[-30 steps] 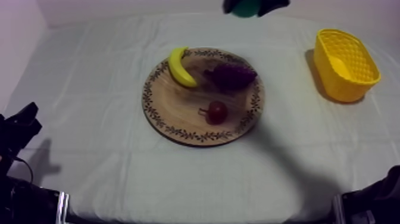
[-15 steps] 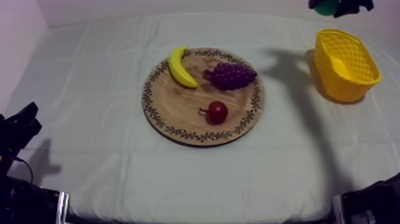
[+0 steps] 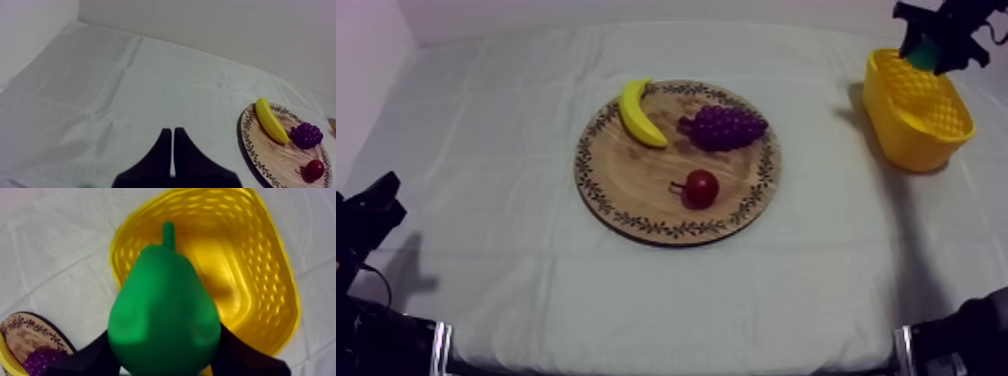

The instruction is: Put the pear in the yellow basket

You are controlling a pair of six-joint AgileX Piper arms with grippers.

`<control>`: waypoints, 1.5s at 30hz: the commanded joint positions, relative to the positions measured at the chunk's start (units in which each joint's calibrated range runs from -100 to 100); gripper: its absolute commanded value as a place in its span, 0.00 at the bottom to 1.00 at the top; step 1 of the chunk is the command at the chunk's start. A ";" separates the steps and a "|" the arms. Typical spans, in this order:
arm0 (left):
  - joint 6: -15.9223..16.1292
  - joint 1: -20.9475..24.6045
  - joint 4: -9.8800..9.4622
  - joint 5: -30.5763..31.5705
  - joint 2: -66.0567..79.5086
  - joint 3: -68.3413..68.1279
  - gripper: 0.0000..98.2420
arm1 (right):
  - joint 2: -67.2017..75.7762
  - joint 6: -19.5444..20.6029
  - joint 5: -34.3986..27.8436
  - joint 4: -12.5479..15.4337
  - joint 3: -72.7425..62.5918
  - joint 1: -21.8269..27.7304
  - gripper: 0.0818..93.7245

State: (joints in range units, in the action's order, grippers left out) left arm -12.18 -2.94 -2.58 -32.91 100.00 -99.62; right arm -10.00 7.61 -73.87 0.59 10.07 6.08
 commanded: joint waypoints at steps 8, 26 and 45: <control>-0.01 0.01 0.01 0.01 0.00 -0.05 0.00 | 0.50 0.34 2.43 -0.68 3.90 0.76 0.72; -0.01 0.01 0.01 0.01 0.00 -0.05 0.00 | 22.05 0.37 6.64 -2.57 16.80 0.01 0.70; -0.01 0.01 0.01 0.01 0.00 -0.05 0.00 | 67.81 -4.34 20.97 -2.23 43.91 -0.20 0.07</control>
State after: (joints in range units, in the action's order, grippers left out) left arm -12.18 -2.94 -2.58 -32.91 100.00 -99.62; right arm 46.86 4.87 -53.67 -2.31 51.22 5.85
